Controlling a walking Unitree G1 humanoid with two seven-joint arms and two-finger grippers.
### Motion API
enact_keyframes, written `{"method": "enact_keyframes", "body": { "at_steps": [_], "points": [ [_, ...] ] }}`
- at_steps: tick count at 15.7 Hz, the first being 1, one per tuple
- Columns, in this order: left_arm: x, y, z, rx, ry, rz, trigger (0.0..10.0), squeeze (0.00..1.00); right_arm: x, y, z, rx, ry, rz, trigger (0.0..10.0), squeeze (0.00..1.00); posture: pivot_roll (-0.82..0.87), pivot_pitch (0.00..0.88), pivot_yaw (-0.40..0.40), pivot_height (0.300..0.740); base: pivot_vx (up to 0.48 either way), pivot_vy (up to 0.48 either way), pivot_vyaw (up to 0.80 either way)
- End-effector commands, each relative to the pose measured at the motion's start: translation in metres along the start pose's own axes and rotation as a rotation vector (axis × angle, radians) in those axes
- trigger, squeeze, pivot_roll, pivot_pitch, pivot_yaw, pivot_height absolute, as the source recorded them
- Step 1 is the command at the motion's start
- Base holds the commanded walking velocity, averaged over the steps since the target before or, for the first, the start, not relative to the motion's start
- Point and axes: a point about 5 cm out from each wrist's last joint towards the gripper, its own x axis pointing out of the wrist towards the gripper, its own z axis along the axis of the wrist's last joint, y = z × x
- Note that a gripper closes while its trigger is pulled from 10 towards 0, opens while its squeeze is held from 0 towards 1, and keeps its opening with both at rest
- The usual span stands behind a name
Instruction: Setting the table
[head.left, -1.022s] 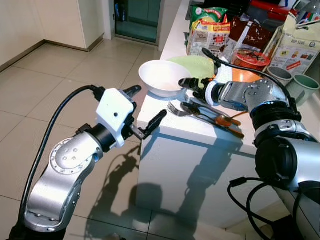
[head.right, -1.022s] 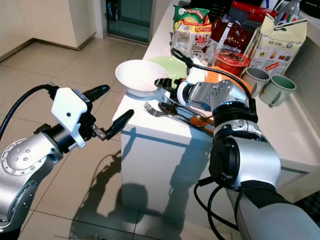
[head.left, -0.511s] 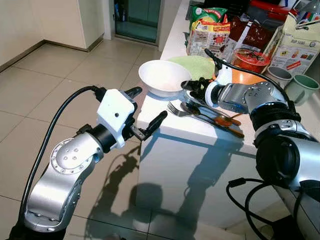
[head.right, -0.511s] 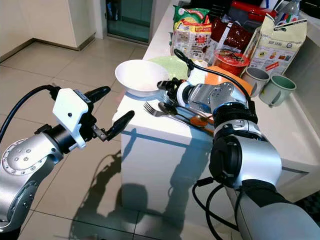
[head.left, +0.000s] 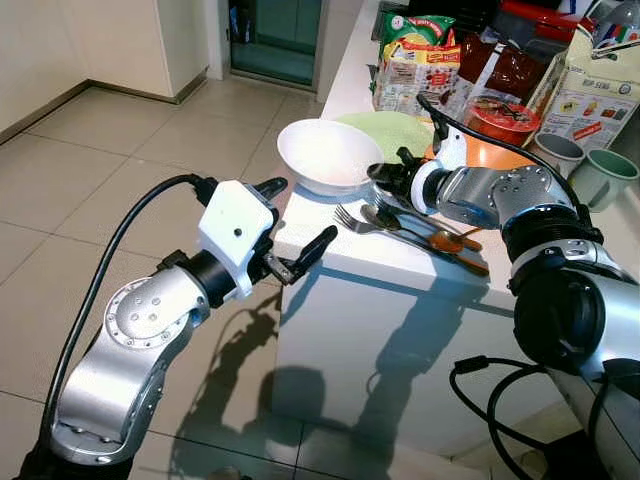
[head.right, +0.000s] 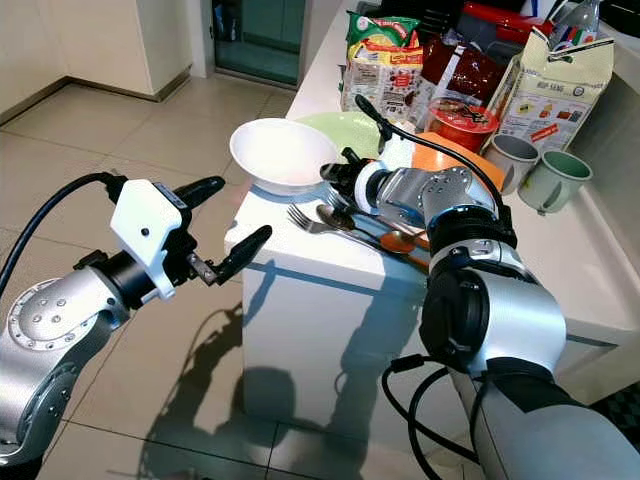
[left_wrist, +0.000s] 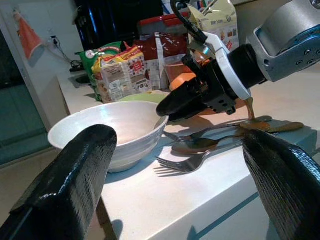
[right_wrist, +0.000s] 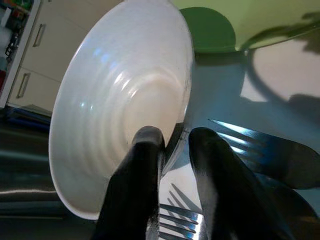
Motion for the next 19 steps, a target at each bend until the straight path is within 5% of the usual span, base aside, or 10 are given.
{"method": "enact_keyframes", "body": {
  "at_steps": [1,8,15,18,19],
  "points": [
    [0.001,-0.004,0.006,0.014,-0.019,-0.029,10.0,0.00,-0.004,0.000,0.007,0.007,-0.020,-0.015,0.0,0.00,0.05,0.000,-0.130,0.740,0.000,0.000,0.00],
    [0.002,-0.003,0.005,0.020,-0.017,-0.028,10.0,0.00,-0.004,0.002,0.009,0.050,-0.032,0.009,0.0,0.00,0.04,0.000,-0.126,0.740,0.000,0.000,0.00],
    [0.005,0.011,0.010,0.048,-0.042,0.034,10.0,0.00,-0.012,0.029,0.026,0.156,-0.087,0.206,0.0,0.00,0.05,0.000,-0.107,0.740,0.000,0.000,0.00],
    [0.007,0.034,0.020,0.060,-0.113,0.211,10.0,0.00,-0.027,0.039,0.048,0.146,-0.225,0.310,0.0,0.00,0.05,0.000,-0.102,0.740,0.000,0.000,0.00],
    [0.004,0.051,0.023,0.070,-0.129,0.361,10.0,0.00,-0.036,0.040,0.057,0.019,-0.361,0.305,0.0,0.00,0.05,0.000,-0.101,0.740,0.000,0.000,0.00]
  ]
}}
